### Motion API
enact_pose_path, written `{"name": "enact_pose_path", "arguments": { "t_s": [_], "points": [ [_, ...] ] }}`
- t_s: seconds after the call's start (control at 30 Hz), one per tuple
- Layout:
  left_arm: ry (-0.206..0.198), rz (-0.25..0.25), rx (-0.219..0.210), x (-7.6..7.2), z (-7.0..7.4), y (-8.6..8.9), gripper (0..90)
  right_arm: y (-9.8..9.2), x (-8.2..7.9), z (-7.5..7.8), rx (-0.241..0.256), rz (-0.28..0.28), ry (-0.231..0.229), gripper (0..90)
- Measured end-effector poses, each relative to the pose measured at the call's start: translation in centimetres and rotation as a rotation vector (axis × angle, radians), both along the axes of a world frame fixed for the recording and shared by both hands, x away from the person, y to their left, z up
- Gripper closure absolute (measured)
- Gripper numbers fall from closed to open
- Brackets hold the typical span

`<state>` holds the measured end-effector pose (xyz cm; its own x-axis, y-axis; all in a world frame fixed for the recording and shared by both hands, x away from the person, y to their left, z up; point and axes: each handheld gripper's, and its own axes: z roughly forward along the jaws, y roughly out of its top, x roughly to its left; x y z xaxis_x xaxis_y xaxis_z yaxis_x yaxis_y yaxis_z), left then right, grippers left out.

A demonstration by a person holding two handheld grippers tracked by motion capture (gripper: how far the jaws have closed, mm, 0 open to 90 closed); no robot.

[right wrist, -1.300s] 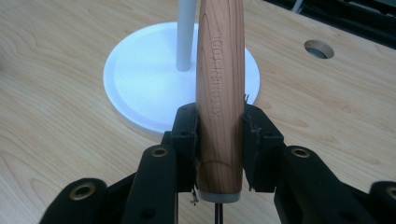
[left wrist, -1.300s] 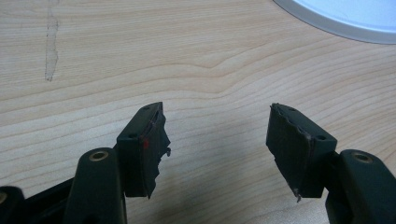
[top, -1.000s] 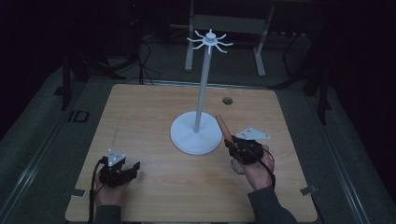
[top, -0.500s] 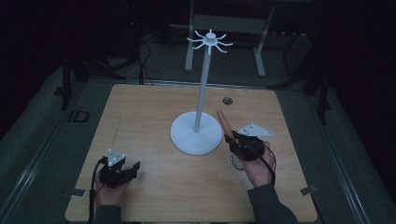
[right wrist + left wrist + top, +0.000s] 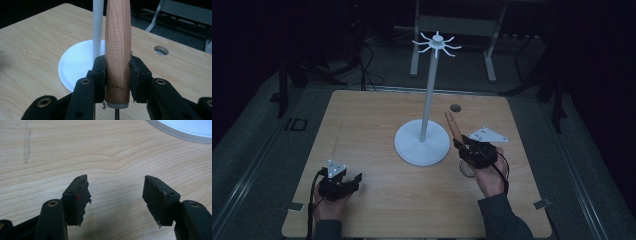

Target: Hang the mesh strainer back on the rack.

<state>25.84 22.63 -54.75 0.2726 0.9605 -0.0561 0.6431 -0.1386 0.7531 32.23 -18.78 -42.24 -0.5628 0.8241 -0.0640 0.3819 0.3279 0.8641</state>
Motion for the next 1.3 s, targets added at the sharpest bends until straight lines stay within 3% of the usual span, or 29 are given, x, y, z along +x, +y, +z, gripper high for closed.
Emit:
{"name": "enact_pose_path", "arguments": {
  "t_s": [0.33,1.3],
  "points": [
    [0.0,0.001,0.001,0.0,0.0,0.1,37.9,0.3,0.1,1.6,0.018,0.003,-0.042,68.9],
    [-0.001,0.0,0.001,0.0,0.0,0.0,37.9,0.7,1.0,4.5,0.028,-0.003,-0.107,68.9]
  ]
}}
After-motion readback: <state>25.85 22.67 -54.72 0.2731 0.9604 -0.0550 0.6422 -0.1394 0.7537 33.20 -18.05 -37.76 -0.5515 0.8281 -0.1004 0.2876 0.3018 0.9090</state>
